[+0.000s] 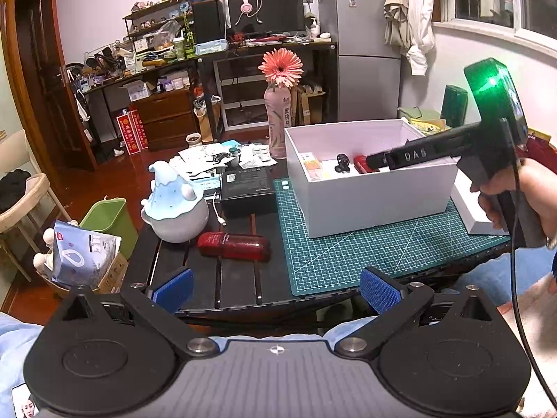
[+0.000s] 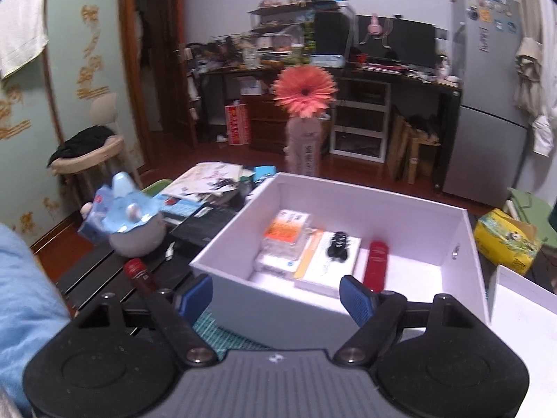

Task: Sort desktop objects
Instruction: 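Lift the open right gripper out of the white box and withdraw, then swing the right tool toward the red bottle lying beside the ceramic figure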

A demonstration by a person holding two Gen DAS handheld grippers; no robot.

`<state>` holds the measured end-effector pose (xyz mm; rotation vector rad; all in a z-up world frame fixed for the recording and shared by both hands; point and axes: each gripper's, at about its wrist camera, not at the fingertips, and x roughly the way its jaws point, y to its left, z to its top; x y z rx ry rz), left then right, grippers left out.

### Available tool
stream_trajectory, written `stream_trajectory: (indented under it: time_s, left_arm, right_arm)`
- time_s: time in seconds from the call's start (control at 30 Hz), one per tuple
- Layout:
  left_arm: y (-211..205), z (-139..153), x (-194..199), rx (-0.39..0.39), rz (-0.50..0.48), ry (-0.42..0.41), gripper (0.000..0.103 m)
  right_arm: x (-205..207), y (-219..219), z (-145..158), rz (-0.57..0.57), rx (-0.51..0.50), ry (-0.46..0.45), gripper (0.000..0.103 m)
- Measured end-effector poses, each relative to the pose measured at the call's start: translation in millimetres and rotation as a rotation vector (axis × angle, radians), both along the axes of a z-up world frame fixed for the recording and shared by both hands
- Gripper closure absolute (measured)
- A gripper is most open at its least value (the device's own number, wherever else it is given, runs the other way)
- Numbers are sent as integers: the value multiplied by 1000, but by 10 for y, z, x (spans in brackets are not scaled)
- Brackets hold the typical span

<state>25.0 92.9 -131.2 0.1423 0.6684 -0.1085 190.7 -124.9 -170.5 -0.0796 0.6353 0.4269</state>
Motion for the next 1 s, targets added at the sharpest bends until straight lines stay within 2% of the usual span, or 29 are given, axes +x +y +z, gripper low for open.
stream_trajectory:
  time_s: [0.5,1.0]
  left_arm:
    - [14,14,-3,-6,11,2,0]
    - [25,22,-24,-6,16,-7,0]
  right_arm:
    - [-381,108,-92,105,10,-59,22]
    - [-637,167,-252,162,32,-27,20]
